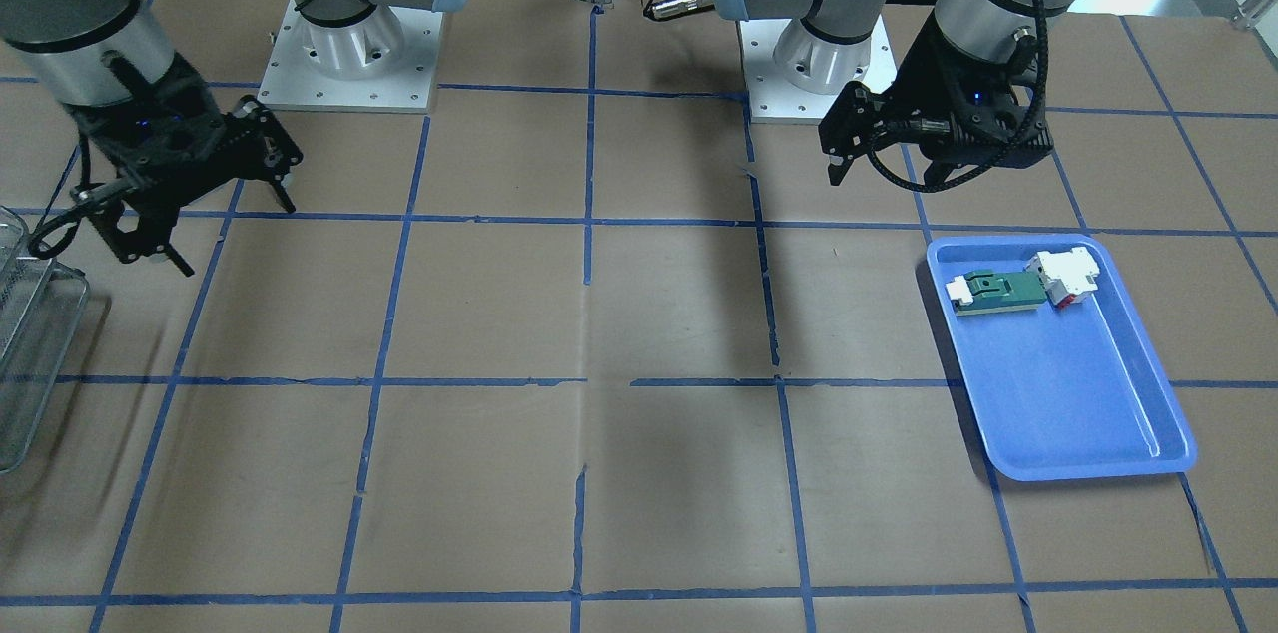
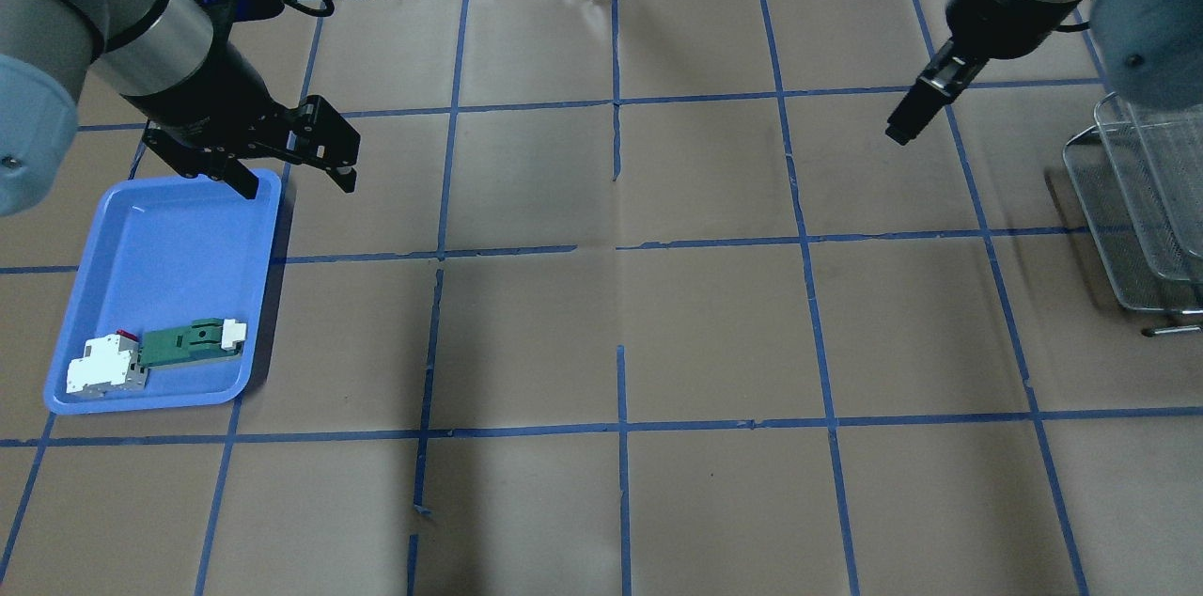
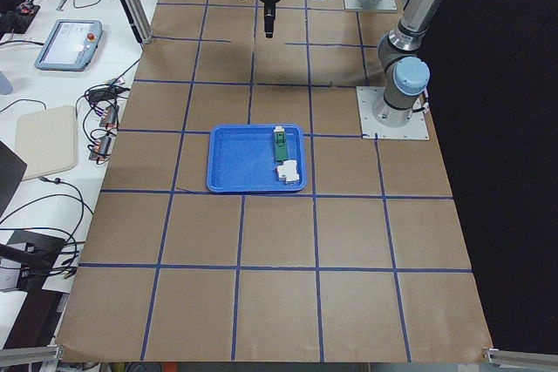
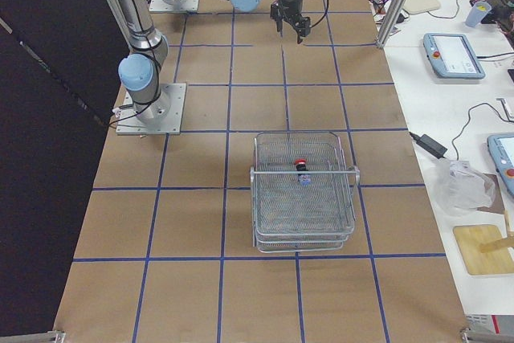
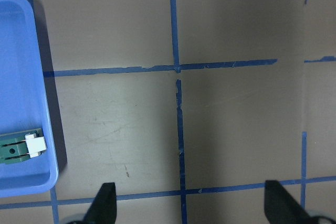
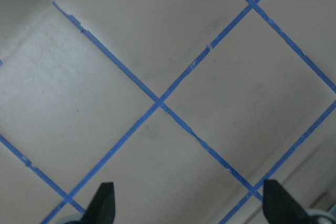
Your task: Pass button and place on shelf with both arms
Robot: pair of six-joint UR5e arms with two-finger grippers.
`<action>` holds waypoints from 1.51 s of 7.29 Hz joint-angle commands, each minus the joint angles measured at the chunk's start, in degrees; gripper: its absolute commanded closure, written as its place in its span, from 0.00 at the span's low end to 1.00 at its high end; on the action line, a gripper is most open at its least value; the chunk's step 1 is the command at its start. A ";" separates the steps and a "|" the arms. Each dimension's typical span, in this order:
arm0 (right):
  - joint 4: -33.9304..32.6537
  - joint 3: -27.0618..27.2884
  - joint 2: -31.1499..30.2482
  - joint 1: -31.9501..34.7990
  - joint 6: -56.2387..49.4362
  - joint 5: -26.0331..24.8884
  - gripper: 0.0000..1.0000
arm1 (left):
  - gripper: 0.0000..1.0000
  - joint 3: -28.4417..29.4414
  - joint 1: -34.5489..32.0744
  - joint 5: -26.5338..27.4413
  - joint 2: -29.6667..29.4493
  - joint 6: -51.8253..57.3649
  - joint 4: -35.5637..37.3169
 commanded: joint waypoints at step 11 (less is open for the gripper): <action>14.47 -8.16 0.98 2.09 41.60 1.25 0.00 | 0.00 1.23 -0.74 2.31 -1.27 -3.26 -1.72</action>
